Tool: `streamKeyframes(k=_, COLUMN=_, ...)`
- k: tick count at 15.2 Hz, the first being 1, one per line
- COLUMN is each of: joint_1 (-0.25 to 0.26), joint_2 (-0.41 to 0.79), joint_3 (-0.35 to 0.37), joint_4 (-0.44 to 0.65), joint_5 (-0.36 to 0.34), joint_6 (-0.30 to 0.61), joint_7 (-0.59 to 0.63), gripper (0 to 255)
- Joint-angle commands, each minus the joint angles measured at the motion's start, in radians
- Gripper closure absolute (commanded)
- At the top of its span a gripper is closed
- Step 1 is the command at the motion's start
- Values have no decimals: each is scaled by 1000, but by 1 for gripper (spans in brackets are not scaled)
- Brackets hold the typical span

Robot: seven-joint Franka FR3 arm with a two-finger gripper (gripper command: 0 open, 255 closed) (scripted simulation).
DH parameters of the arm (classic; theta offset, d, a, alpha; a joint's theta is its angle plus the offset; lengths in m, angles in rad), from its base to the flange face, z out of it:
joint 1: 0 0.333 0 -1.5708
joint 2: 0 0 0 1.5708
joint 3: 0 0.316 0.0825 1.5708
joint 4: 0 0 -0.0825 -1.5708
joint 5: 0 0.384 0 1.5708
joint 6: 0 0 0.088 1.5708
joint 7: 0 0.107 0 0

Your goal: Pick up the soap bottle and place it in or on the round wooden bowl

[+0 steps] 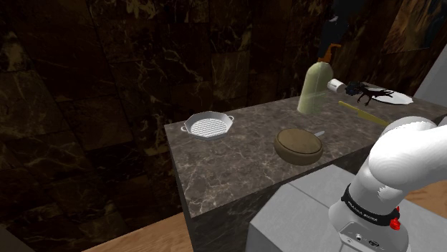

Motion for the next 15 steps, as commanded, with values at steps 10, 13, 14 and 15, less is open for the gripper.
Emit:
streamKeyframes(k=10, joint_1=-15, joint_2=-60, joint_3=-13, joint_4=-185, joint_5=-18, joint_6=125, joint_7=-5, gripper=255)
streamKeyframes(k=13, joint_1=-19, joint_2=-73, joint_3=-18, joint_4=-232, joint_5=-23, joint_6=159, joint_7=-7, gripper=255)
streamKeyframes(k=14, joint_1=-21, joint_2=-77, joint_3=-20, joint_4=-248, joint_5=-25, joint_6=171, joint_7=-8, gripper=255)
streamKeyframes(k=15, joint_1=-22, joint_2=-81, joint_3=-22, joint_4=-263, joint_5=-27, joint_6=182, joint_7=-9, gripper=255)
